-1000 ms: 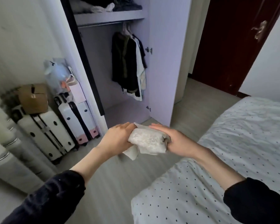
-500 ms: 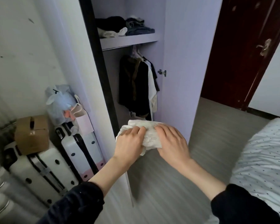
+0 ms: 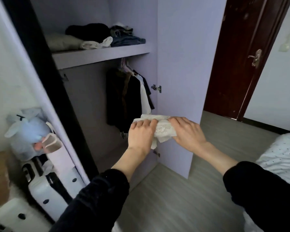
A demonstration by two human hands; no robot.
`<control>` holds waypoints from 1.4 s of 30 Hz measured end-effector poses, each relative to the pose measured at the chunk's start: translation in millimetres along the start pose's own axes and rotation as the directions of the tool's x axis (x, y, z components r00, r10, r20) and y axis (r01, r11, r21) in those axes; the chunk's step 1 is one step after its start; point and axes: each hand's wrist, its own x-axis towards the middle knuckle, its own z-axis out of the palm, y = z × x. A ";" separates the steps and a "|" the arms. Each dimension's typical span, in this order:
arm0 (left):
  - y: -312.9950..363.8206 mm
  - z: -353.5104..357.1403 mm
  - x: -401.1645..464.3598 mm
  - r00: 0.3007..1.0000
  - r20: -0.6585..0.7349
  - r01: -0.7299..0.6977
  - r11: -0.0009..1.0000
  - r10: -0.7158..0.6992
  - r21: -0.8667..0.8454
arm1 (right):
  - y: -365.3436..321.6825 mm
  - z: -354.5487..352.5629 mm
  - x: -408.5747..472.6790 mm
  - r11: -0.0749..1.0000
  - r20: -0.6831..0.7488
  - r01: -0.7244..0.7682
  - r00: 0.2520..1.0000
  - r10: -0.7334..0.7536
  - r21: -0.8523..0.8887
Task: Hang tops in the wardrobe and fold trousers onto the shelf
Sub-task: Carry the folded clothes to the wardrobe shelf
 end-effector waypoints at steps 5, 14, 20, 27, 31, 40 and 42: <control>-10.9 18.4 113.5 0.998 -0.042 -0.038 0.998 0.036 -0.041 | 70.6 3.0 93.5 0.999 -0.069 0.037 0.997 -0.037 0.007; -71.3 29.8 283.1 0.978 -0.121 -0.146 0.972 0.169 0.182 | 156.1 11.9 267.6 0.985 -0.098 0.015 0.995 0.002 0.169; -157.1 29.3 353.3 0.993 -0.078 -0.068 0.968 0.090 0.242 | 141.5 17.6 393.5 0.955 -0.221 0.130 0.973 -0.071 0.266; -282.9 17.0 419.2 0.960 -0.269 0.050 0.902 0.075 0.429 | 86.5 15.7 553.1 0.927 -0.355 0.275 0.918 -0.175 0.254; -345.9 -1.8 438.0 0.945 -0.325 0.145 0.864 0.023 0.482 | 42.2 10.5 623.6 0.895 -0.427 0.352 0.878 -0.215 0.273; -485.2 -60.7 422.3 0.833 -0.548 0.454 0.480 0.070 0.751 | -125.2 0.8 752.6 0.799 -0.854 0.591 0.468 -0.225 0.113; -505.1 -58.5 414.8 0.832 -0.555 0.514 0.391 -0.008 0.764 | -152.9 4.2 761.5 0.756 -0.853 0.644 0.454 -0.257 0.115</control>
